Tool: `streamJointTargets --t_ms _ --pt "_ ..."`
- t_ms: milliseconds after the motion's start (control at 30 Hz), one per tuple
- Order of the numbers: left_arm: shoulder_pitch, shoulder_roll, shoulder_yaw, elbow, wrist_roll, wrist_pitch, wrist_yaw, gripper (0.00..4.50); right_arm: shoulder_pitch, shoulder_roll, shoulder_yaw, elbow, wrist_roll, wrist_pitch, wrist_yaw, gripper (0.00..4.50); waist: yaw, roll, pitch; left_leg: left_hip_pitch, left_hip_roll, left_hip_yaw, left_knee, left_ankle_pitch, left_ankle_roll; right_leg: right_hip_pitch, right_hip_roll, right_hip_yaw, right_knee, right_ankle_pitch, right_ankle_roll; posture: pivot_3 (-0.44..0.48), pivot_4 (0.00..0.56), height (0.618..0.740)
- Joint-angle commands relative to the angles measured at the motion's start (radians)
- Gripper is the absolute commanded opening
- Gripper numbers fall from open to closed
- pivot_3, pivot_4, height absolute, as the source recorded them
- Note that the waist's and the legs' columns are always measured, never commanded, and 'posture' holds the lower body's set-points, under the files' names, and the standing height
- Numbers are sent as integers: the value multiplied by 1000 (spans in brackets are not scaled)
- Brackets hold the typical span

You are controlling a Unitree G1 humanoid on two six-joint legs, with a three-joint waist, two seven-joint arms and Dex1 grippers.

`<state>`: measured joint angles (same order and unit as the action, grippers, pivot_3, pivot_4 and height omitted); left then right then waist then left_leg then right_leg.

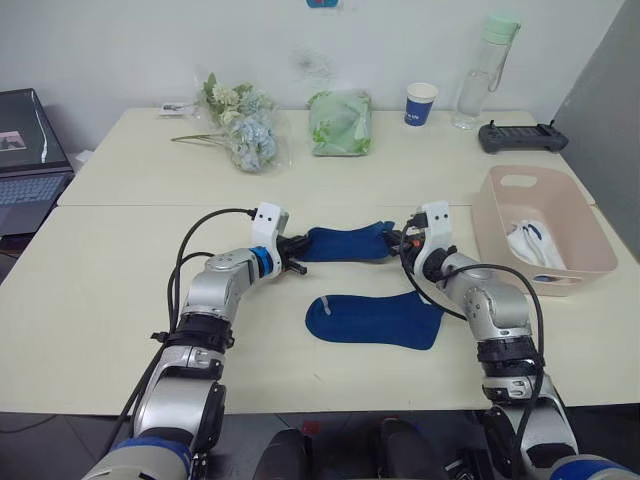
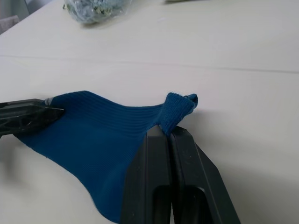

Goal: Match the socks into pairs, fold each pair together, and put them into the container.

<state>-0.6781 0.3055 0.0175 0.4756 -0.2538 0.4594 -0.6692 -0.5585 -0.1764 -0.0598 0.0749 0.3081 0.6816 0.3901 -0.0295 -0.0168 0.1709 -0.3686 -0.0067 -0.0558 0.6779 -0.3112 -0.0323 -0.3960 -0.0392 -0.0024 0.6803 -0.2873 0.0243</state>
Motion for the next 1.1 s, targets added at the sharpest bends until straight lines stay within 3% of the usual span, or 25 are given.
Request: streamJointTargets --t_ms 33,333,567,767,1100 --pt "14 21 -6 -156 -38 59 -42 28 21 -16 -32 -152 50 52 -12 0 0 0 0 -1 0 0 0 0 0 0 0 0 0 0 0 0 150 740" --pt "168 55 18 -675 -227 476 18 28 218 -97 -123 -634 228 341 -65 0 1 0 0 -13 0 -1 2 0 0 -11 0 0 0 0 0 0 150 740" --pt "287 71 60 -936 -352 693 103 28 360 -93 -267 -889 396 519 -151 0 0 0 0 -10 0 -2 1 -1 3 -9 0 0 2 1 -1 0 150 740" --pt "385 73 91 -1041 -421 777 155 28 490 -94 -311 -967 477 541 -179 0 1 0 0 -10 1 -3 1 -1 3 -9 2 -1 1 1 -1 0 150 740" --pt "472 36 17 -1067 -387 676 240 28 634 -114 -250 -934 460 438 -179 0 2 0 0 -9 0 -2 1 -1 3 -8 2 0 1 1 -1 0 150 740"
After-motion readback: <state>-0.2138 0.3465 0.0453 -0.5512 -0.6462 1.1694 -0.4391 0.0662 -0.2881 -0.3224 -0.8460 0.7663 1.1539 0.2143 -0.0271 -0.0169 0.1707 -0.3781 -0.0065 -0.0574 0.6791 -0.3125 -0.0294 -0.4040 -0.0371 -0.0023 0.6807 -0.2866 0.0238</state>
